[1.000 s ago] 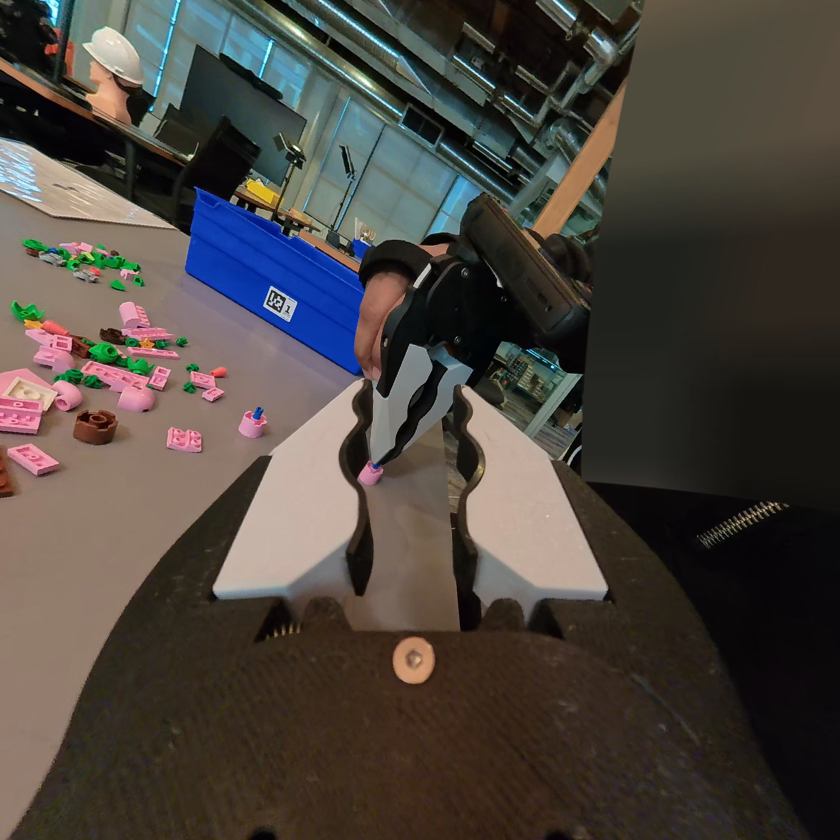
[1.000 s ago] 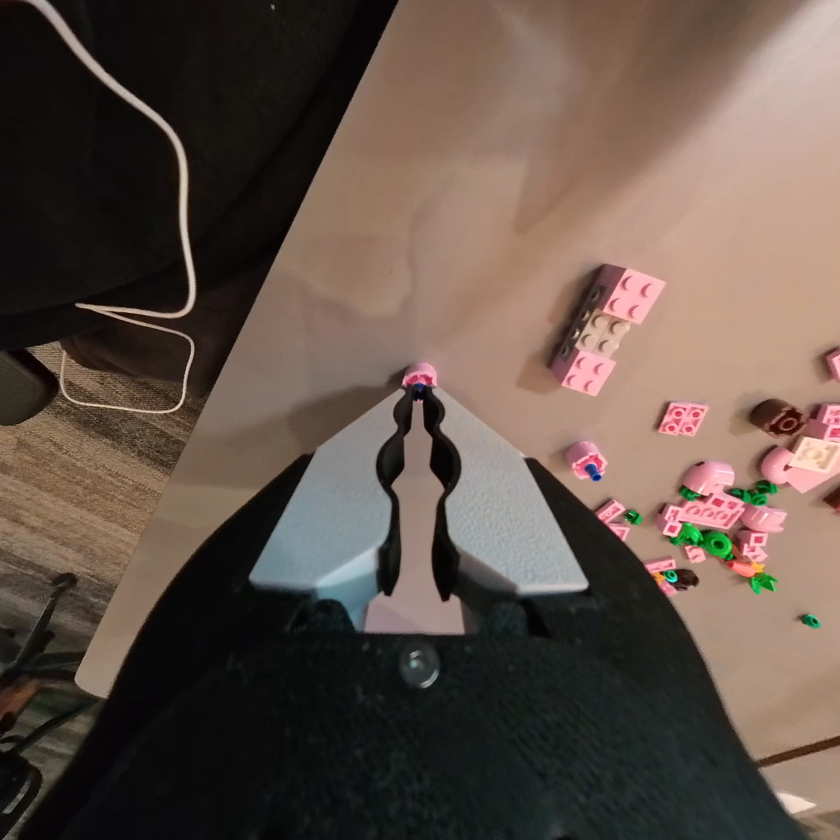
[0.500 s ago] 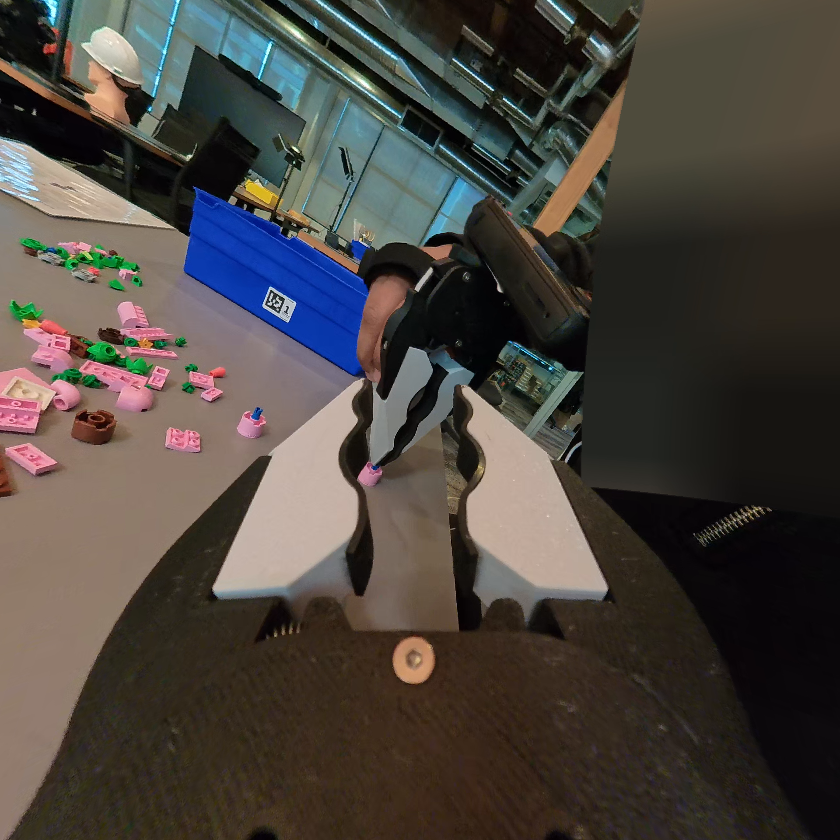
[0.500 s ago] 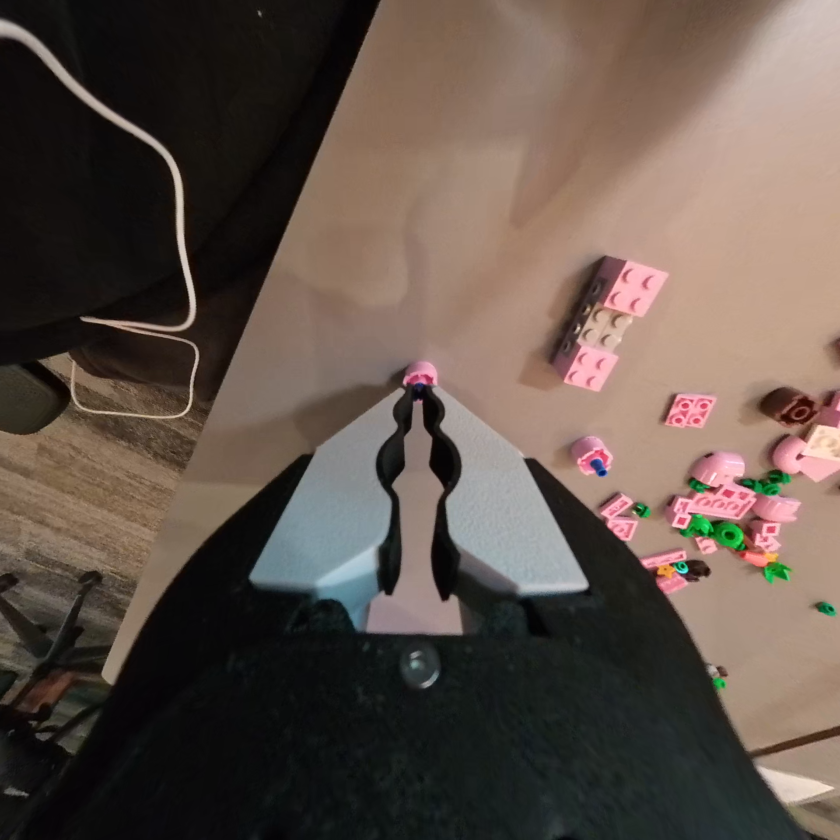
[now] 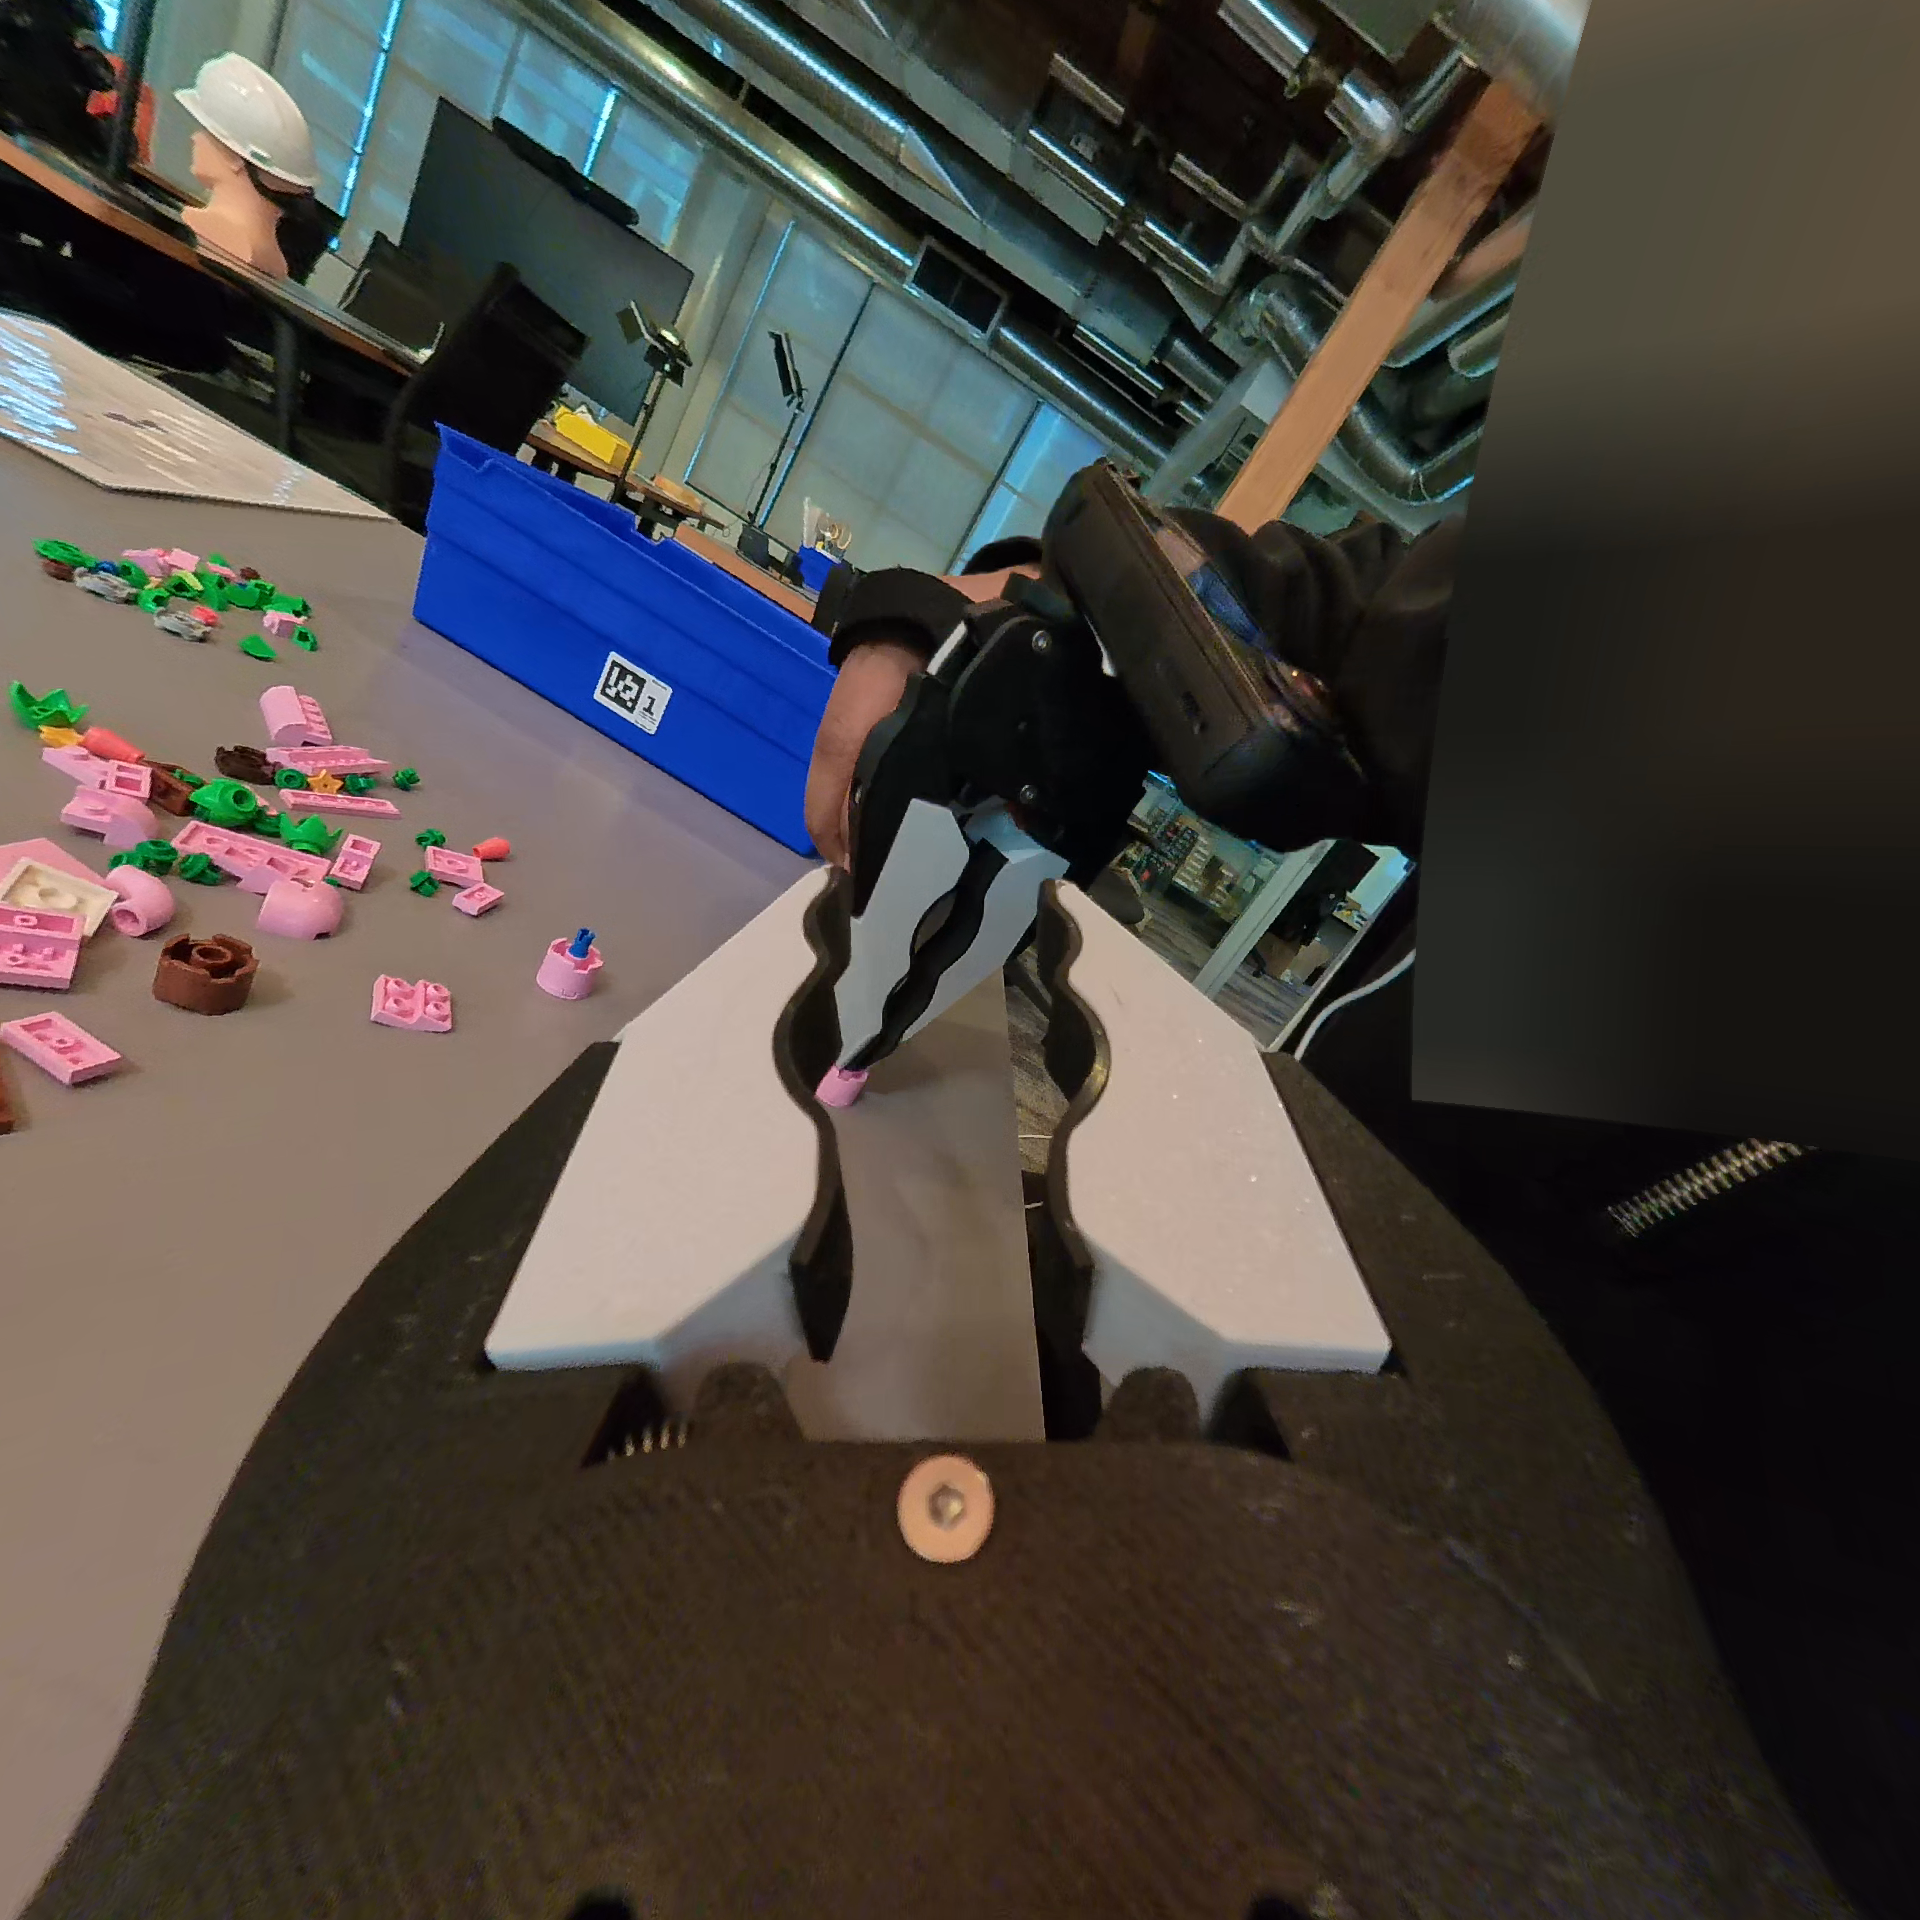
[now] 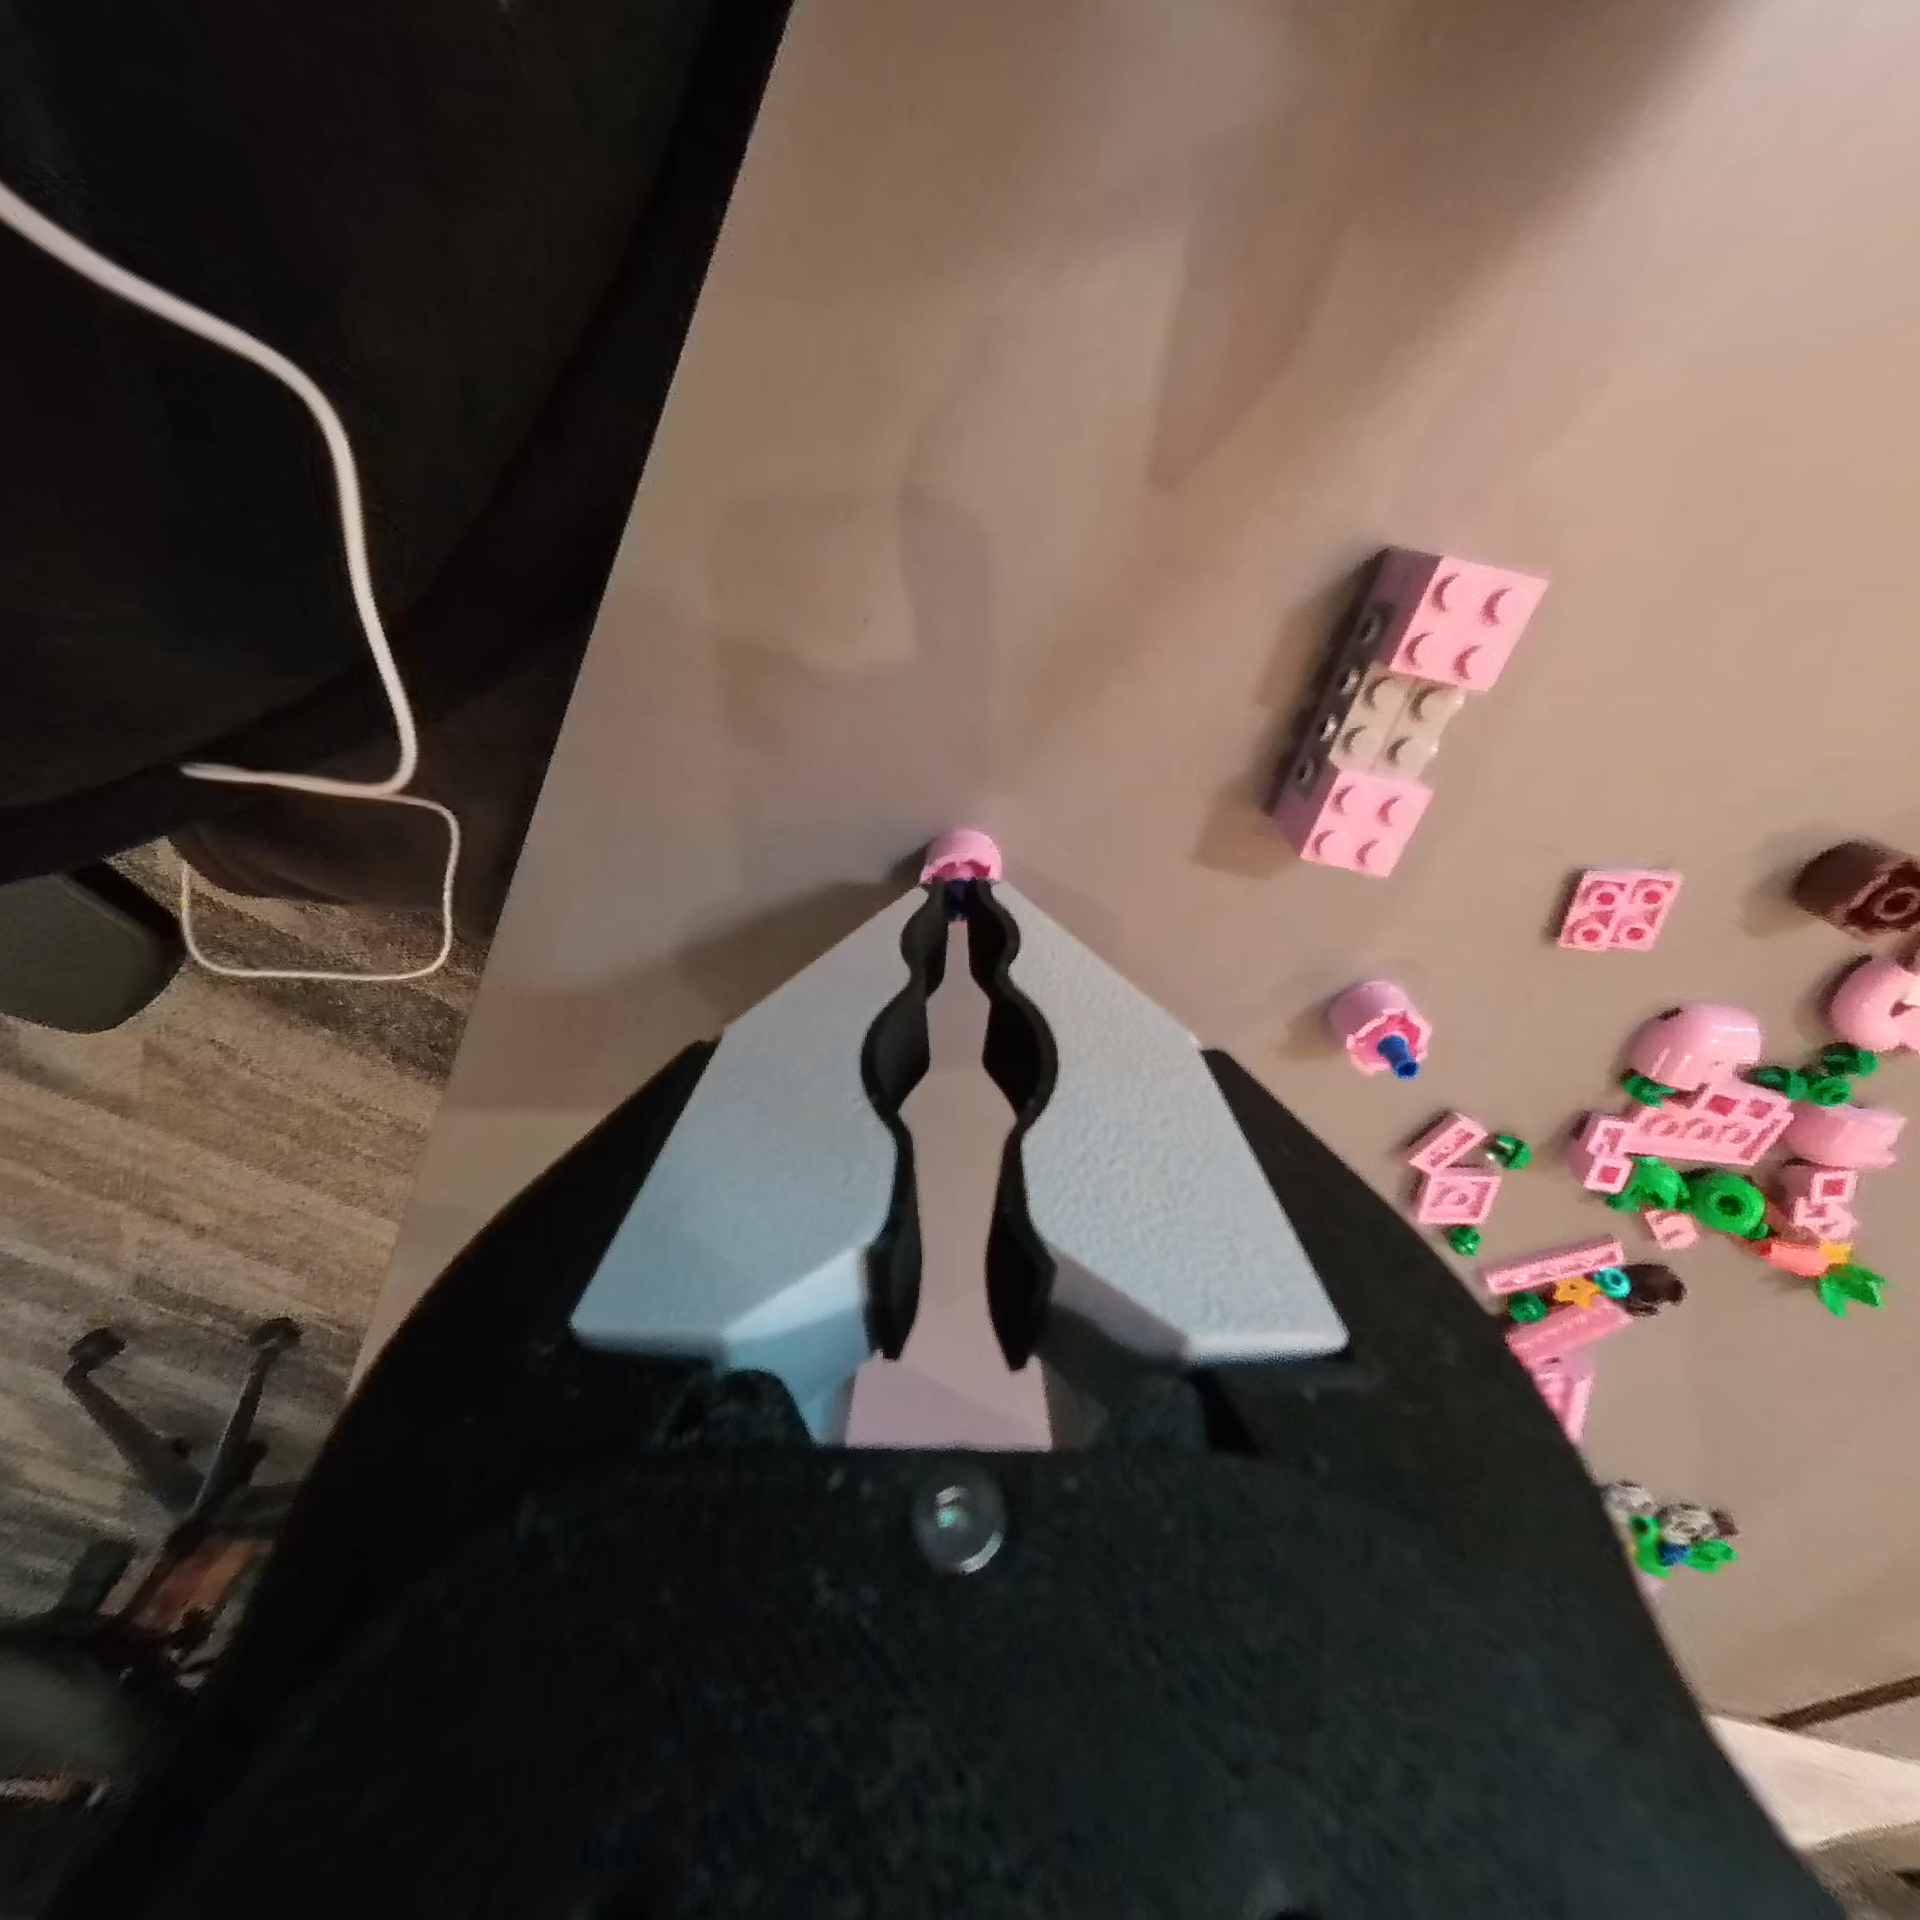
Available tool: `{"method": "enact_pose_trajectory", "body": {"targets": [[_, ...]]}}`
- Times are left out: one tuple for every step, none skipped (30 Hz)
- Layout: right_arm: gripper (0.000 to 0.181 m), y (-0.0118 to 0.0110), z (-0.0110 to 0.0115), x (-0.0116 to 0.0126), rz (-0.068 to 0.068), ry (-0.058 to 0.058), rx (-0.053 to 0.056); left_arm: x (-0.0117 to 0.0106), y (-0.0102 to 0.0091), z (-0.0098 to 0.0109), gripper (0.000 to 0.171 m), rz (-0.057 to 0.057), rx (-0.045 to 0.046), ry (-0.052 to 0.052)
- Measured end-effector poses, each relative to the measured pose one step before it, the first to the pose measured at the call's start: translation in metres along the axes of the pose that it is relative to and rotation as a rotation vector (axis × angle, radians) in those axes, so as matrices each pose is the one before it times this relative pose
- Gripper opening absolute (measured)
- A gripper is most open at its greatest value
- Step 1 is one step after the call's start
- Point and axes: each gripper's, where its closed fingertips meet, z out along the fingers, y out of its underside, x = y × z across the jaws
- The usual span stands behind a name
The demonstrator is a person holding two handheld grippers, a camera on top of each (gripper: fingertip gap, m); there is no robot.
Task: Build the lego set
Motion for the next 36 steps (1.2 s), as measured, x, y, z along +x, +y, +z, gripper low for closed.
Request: {"method": "enact_pose_trajectory", "body": {"targets": [[0.003,0.00009,-0.00011,0.00003,0.0039,0.0047,0.0075,-0.00005,-0.0001,-0.00004,0.033,0.0015,0.00022,-0.0017],[0.003,-0.00001,-0.00016,0.00006,0.0023,0.0073,0.0047,0.0,-0.00011,-0.00008,0.034,0.0015,0.00115,-0.0016],[0.003,-0.00003,-0.00006,0.00003,0.0025,0.006,0.0001,-0.00005,-0.00009,-0.00005,0.033,0.001,0.00032,-0.0009],[0.003,-0.00005,-0.00005,0.00012,0.0013,0.0054,0.0005,-0.00005,0.00014,0.00014,0.034,0.0,-0.00079,-0.0002],[0.003,-0.00017,-0.00012,-0.00003,0.006,0.0027,0.0027,0.00012,0.00014,0.00004,0.034,0.0004,-0.0011,0.0001],[0.003,-0.00003,-0.00012,0.00005,0.0144,-0.0011,0.0053,0.00004,0.00006,0.00009,0.034,0.0016,-0.00078,-0.0008],[0.003,-0.00021,-0.00026,0.00025,0.0223,-0.0034,0.0103,-0.00003,0.00014,0.00007,0.034,0.0014,-0.00079,-0.001],[0.003,-0.0003,-0.00014,0.00016,0.0221,-0.0032,0.016,0.00008,0.00007,0.00008,0.034,0.0013,-0.00089,-0.0006],[0.003,-0.00044,-0.00024,-0.00016,0.0157,-0.0023,0.0211,-0.00008,0.00009,0.00009,0.034,0.0013,-0.00043,-0.0014],[0.003,-0.00051,-0.00022,-0.00001,0.0144,0.0003,0.0221,0.0,-0.00002,0.00001,0.034,0.0004,-0.00012,-0.0008],[0.003,-0.00047,-0.00028,-0.00009,0.0193,-0.0004,0.0184,-0.00008,-0.00001,0.00001,0.034,0.0004,0.00009,-0.0004],[0.003,-0.00046,-0.00046,-0.00033,0.0193,-0.001,0.0176,0.0001,-0.00007,-0.00003,0.034,0.0012,0.00058,-0.0004],[0.003,-0.00132,-0.0014,-0.00035,0.018,0.001,0.0235,-0.00001,-0.00003,0.00002,0.034,0.0007,-0.00003,-0.0007],[0.003,-0.00269,-0.00256,0.00085,0.0167,0.009,0.0327,-0.00003,0.00022,0.0001,0.034,-0.0001,-0.0014,-0.0001],[0.003,-0.00366,-0.00336,0.00153,0.0179,0.014,0.0388,0.0,0.00013,0.00012,0.034,-0.0002,-0.00131,-0.0002],[0.003,-0.00274,-0.0033,0.00209,0.0249,0.0142,0.0332,-0.00004,0.00002,0.00007,0.034,0.0004,-0.00068,-0.0003],[0.003,-0.00053,-0.00252,0.00309,0.0305,0.0165,0.0209,0.00004,0.00004,0.00012,0.034,0.001,-0.00007,-0.0007],[0.003,0.00165,-0.00134,0.00435,0.0307,0.0245,0.0094,-0.00013,0.00015,0.00006,0.034,0.0007,-0.00064,-0.0011],[0.003,0.0039,-0.00012,0.00495,0.0279,0.0264,-0.0014,-0.00008,0.00017,0.0001,0.034,0.0002,-0.00161,-0.0006],[0.003,0.00475,0.00081,0.00471,0.0241,0.0249,-0.0064,0.00008,0.0001,0.00017,0.034,0.001,-0.00102,-0.0007],[0.003,0.00437,0.0015,0.00371,0.0208,0.0185,-0.0034,0.00008,-0.0001,-0.00001,0.034,0.0034,0.0003,-0.0013],[0.003,0.00332,0.00201,0.00314,0.0206,0.014,0.0015,0.00002,-0.00017,-0.00002,0.034,0.0066,0.00093,-0.0034],[0.003,0.00252,0.00232,0.00242,0.0218,0.0086,0.0034,-0.00017,-0.00014,-0.00004,0.034,0.0085,0.00013,-0.0057],[0.003,0.00085,0.00215,0.00191,0.0211,0.0043,0.0091,-0.00049,-0.00015,0.00011,0.034,0.0086,-0.00036,-0.0066],[0.003,-0.00197,0.00077,0.00167,0.0211,0.0029,0.0254,-0.00059,-0.00015,0.00017,0.034,0.0074,-0.00072,-0.0072],[0.003,-0.00229,0.00052,0.00149,0.0248,-0.0005,0.0259,-0.00076,0.0,0.00027,0.034,0.0055,-0.00146,-0.0067],[0.004,-0.00105,0.00071,0.00099,0.0267,-0.0059,0.0179,-0.0008,-0.00003,0.00026,0.034,0.0049,-0.00159,-0.0067],[0.006,-0.0013,0.00031,0.00127,0.0276,-0.0033,0.0192,-0.00095,0.00001,0.00044,0.034,0.0056,-0.00172,-0.0073],[0.013,-0.00122,-0.00008,0.00154,0.0209,0.0022,0.0245,-0.00096,-0.00003,0.00043,0.034,0.0068,-0.0021,-0.0071],[0.02,-0.00052,-0.00057,-0.00059,0.0096,-0.0058,0.0251,-0.00083,0.00004,0.00051,0.034,0.0069,-0.00252,-0.0077],[0.025,-0.00062,-0.00084,-0.00037,0.0079,-0.0003,0.029,-0.00061,0.00018,0.00048,0.034,0.007,-0.00258,-0.0064],[0.03,-0.00032,-0.00102,-0.00019,0.0104,0.0035,0.0289,-0.00025,0.00019,0.00048,0.034,0.0072,-0.00267,-0.0053],[0.035,0.00019,-0.00095,-0.00059,0.0124,0.0022,0.025,0.00014,0.00033,0.00037,0.034,0.0076,-0.00252,-0.0033],[0.04,0.00084,-0.00068,-0.00021,0.0131,0.0067,0.0207,-0.00003,0.00018,0.00049,0.034,0.0079,-0.00239,-0.0041],[0.043,0.00133,0.00011,-0.00074,0.0116,0.0068,0.0153,-0.00079,0.00008,0.00069,0.034,0.0073,-0.00226,-0.0069],[0.043,0.00088,0.00097,-0.00174,0.0071,0.0032,0.0152,-0.00117,0.00013,0.00102,0.034,0.0051,-0.0032,-0.0072]]}}
